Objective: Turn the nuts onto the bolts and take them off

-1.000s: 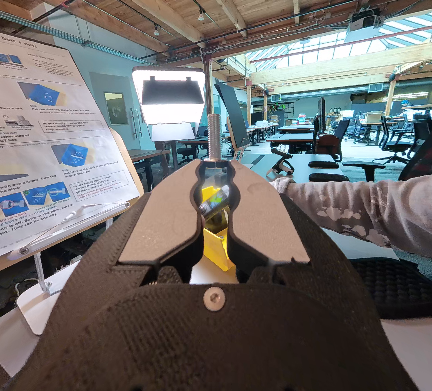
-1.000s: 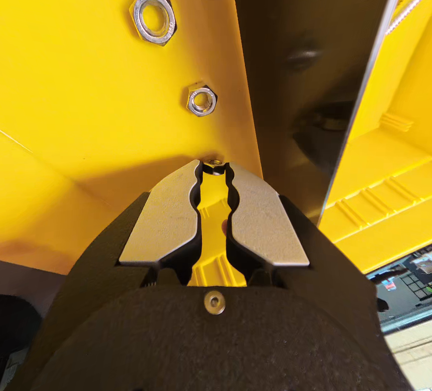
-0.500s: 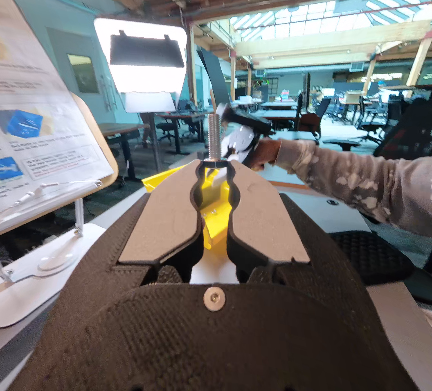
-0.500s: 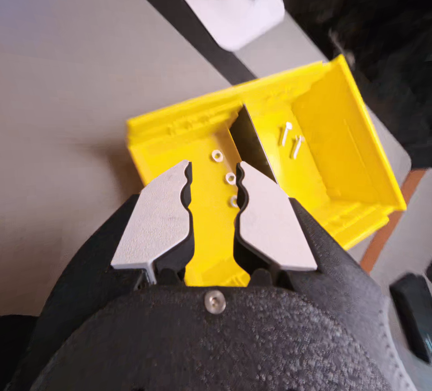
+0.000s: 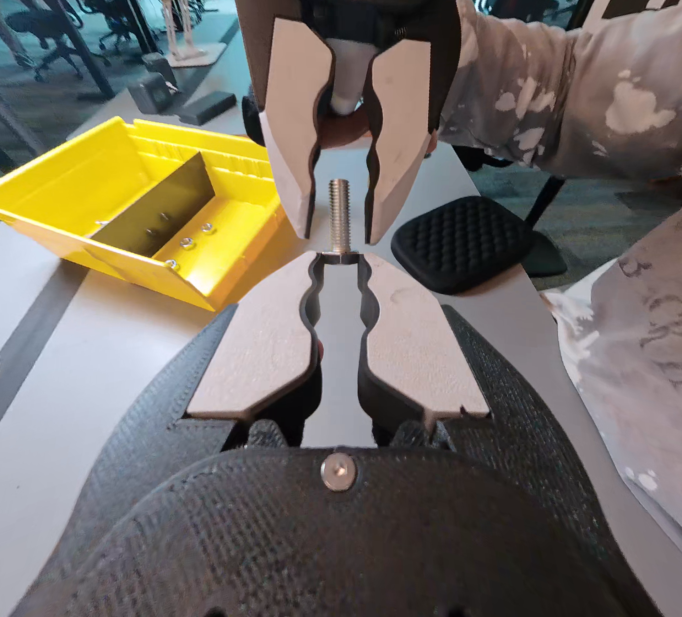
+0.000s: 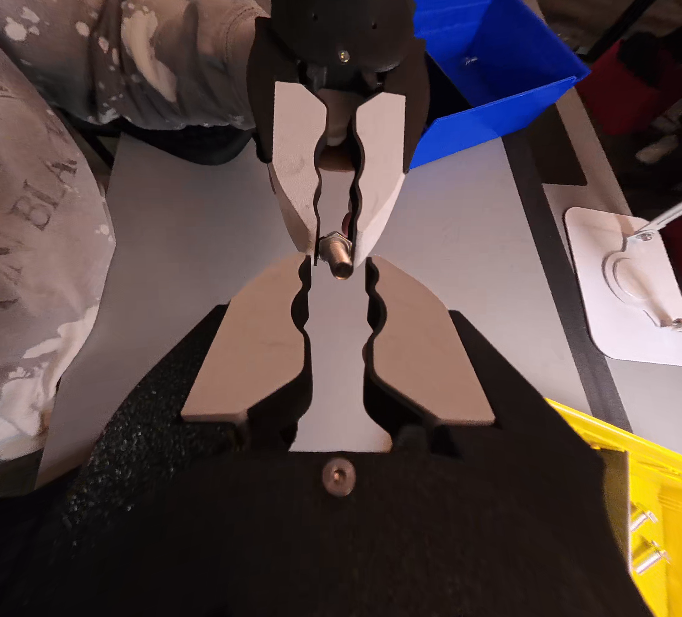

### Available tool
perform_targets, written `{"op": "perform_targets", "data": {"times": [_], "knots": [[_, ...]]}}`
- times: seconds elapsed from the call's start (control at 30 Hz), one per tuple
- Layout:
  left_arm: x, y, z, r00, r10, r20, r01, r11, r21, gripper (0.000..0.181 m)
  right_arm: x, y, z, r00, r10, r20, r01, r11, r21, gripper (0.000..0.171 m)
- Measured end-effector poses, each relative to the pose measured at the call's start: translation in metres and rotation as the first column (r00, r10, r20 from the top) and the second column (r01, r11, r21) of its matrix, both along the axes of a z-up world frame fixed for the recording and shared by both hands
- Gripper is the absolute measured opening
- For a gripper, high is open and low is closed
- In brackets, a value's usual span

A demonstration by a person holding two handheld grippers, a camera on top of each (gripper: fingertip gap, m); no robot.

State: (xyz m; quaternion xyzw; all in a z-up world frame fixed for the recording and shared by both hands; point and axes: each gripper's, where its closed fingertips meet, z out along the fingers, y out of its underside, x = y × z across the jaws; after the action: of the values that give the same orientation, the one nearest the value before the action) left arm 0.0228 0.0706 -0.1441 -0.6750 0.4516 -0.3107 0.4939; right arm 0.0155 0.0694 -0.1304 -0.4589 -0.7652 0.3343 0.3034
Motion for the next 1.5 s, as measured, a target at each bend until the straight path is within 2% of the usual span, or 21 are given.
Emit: {"op": "perform_targets", "data": {"times": [0.27,0.3,0.4,0.5,0.57,0.77,0.97,1.07,1.13,1.2,1.27,1.33,1.4,1.5], "knots": [[-0.001,-0.002,-0.021,0.995,-0.021,-0.092,0.015,0.997,-0.071,0.018,0.001,-0.004,-0.013,0.999,0.01,0.043,-0.013,0.997,0.072,0.018],[-0.001,-0.001,-0.021,0.995,-0.018,-0.093,0.012,0.997,-0.074,0.018,0.001,-0.001,-0.013,0.999,-0.002,0.042,-0.002,0.996,0.086,0.012],[-0.003,0.0,-0.017,0.997,-0.01,-0.081,0.005,0.998,-0.069,0.018,0.003,0.0,-0.015,0.999,-0.004,0.045,0.0,0.997,0.083,0.009],[-0.006,-0.001,-0.003,1.0,-0.007,-0.002,0.007,0.997,-0.077,0.018,0.004,0.003,-0.018,1.0,-0.023,0.015,0.022,0.998,0.059,0.01],[-0.008,-0.002,-0.006,1.0,-0.01,-0.03,0.007,0.998,-0.07,0.018,0.003,0.002,-0.019,1.0,-0.028,-0.009,0.028,0.999,0.034,0.01],[-0.006,-0.002,-0.012,0.997,-0.008,-0.071,0.004,0.998,-0.063,0.018,0.005,0.002,-0.022,0.999,-0.036,0.033,0.033,0.995,0.089,0.015],[-0.005,0.0,-0.008,0.999,0.004,-0.038,-0.006,0.998,-0.055,0.018,0.002,0.004,-0.025,0.997,-0.048,0.068,0.038,0.989,0.143,0.009],[-0.016,0.017,0.011,0.989,0.127,0.082,-0.126,0.992,-0.02,0.023,0.004,0.024,-0.007,0.994,-0.101,0.03,0.096,0.987,0.129,0.009],[-0.033,0.029,0.02,0.969,0.217,0.117,-0.221,0.975,0.019,0.025,0.007,0.068,0.011,0.974,-0.227,-0.003,0.224,0.963,0.149,0.009],[-0.05,0.038,0.029,0.942,0.297,0.153,-0.309,0.949,0.062,0.026,0.017,0.134,0.02,0.912,-0.41,0.001,0.402,0.895,0.195,0.009],[-0.065,0.046,0.037,0.912,0.358,0.198,-0.381,0.92,0.091,0.028,0.036,0.214,0.016,0.768,-0.639,0.039,0.619,0.757,0.208,0.009],[-0.078,0.051,0.041,0.888,0.399,0.229,-0.431,0.895,0.11,0.027,0.056,0.278,-0.008,0.609,-0.781,0.139,0.756,0.624,0.197,0.009],[-0.088,0.057,0.04,0.868,0.429,0.249,-0.465,0.879,0.107,0.025,0.075,0.33,-0.04,0.46,-0.863,0.21,0.834,0.501,0.232,0.01],[-0.101,0.064,0.033,0.849,0.457,0.265,-0.493,0.865,0.089,0.022,0.096,0.377,-0.096,0.284,-0.896,0.342,0.879,0.386,0.28,0.01]]}}
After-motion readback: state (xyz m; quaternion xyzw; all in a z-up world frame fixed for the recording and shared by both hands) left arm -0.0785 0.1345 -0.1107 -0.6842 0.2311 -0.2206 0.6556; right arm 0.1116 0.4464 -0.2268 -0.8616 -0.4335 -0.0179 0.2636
